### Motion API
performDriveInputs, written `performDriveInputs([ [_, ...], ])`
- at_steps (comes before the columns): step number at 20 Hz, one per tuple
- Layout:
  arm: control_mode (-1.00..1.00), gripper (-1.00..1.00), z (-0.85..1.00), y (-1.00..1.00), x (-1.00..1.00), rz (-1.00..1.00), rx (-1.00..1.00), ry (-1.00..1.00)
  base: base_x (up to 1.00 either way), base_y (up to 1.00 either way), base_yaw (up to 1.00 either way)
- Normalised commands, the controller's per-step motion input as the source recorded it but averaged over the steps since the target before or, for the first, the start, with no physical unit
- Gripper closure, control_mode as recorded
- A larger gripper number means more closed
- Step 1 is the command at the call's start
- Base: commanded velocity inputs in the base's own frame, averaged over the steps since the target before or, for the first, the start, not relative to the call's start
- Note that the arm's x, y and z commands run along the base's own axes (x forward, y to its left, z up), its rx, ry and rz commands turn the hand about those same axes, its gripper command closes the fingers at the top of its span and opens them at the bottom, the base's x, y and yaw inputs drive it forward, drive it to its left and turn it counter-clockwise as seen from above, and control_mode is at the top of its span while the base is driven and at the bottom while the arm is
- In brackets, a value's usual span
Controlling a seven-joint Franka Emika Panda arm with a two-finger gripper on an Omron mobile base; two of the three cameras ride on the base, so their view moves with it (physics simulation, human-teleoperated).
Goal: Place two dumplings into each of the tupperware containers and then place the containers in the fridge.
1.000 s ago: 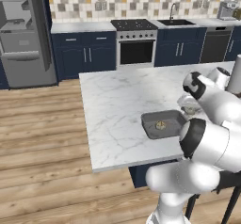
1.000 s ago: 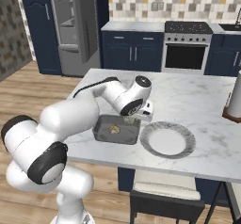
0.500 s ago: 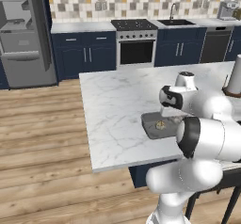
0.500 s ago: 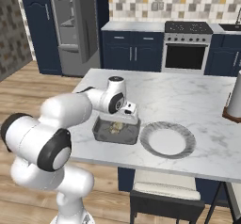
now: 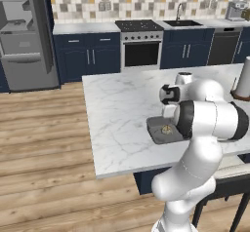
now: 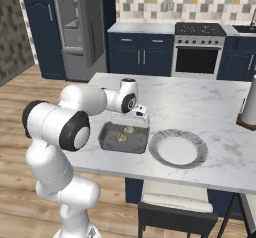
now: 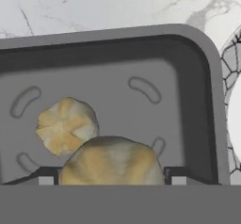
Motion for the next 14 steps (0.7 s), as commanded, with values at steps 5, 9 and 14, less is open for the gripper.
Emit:
performDriveInputs([
  [5,-1.00,1.00,-0.56,-0.06,0.06,0.00,0.02,0.01,0.00,0.00,0.00],
  [9,-1.00,1.00,-0.48,0.00,0.09,0.00,0.01,0.00,0.00,0.00,0.00],
  [14,-1.00,1.00,-0.32,0.00,0.13,0.00,0.00,0.01,0.00,0.00,0.00],
])
